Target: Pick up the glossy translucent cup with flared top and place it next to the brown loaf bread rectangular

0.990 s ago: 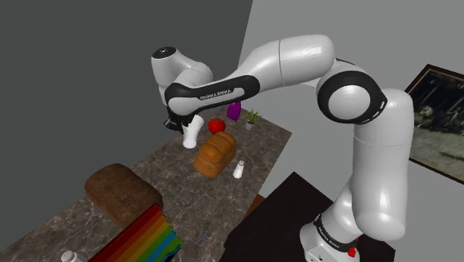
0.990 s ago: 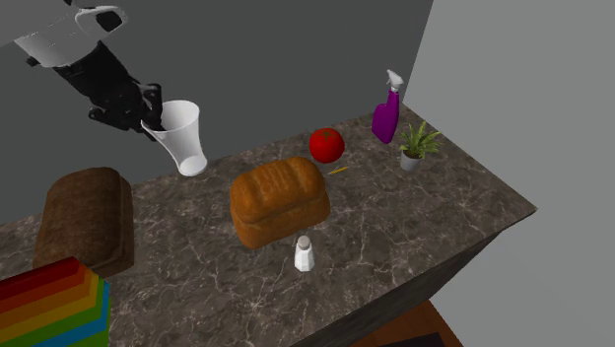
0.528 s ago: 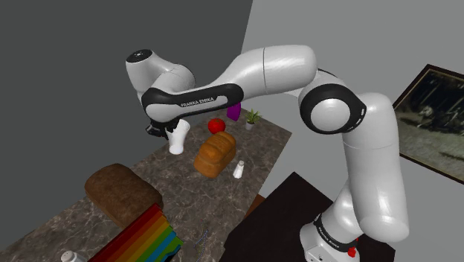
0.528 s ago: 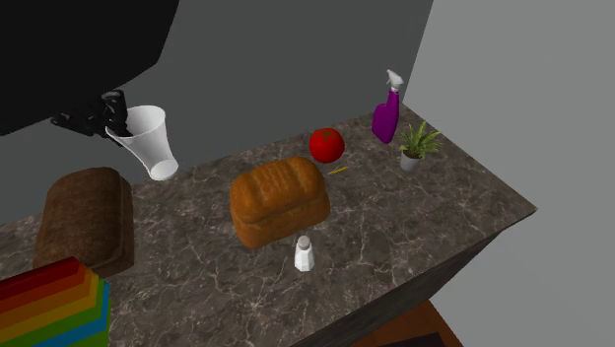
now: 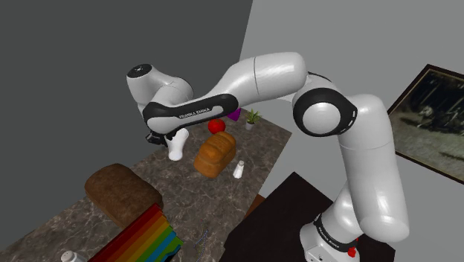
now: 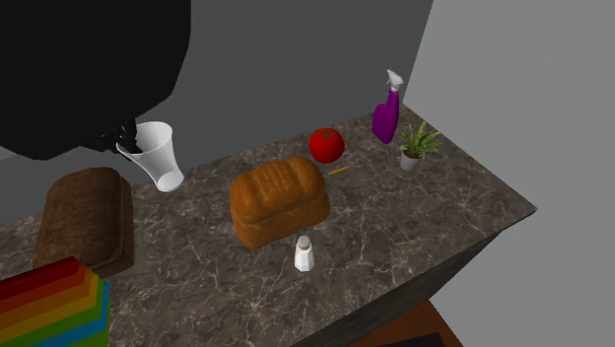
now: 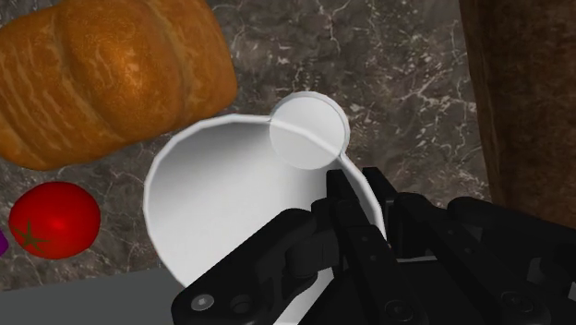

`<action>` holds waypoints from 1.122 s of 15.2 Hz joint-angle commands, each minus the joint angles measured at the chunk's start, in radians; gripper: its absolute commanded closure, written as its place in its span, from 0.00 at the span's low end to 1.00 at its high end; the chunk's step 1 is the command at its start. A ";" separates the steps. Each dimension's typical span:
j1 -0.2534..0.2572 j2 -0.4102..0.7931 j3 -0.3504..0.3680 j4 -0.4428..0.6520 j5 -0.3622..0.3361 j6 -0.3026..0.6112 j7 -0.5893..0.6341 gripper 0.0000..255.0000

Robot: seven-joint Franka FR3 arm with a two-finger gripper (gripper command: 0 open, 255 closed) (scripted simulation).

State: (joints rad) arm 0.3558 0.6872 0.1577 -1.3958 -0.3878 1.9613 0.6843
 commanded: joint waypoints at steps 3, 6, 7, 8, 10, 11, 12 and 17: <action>0.001 0.022 -0.004 -0.018 -0.008 0.039 0.013 1.00; 0.002 0.043 -0.007 -0.025 -0.013 0.065 0.022 1.00; 0.002 0.050 -0.008 -0.026 -0.015 0.074 0.025 1.00; 0.003 0.057 -0.009 -0.028 -0.017 0.082 0.028 1.00; 0.004 0.072 -0.012 -0.030 -0.021 0.098 0.033 1.00; 0.004 0.080 -0.013 -0.030 -0.023 0.106 0.036 1.00; 0.005 0.088 -0.015 -0.031 -0.025 0.114 0.039 1.00; 0.008 0.130 -0.021 -0.028 -0.034 0.153 0.052 1.00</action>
State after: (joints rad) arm 0.3638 0.8084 0.1381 -1.4244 -0.4201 2.1048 0.7340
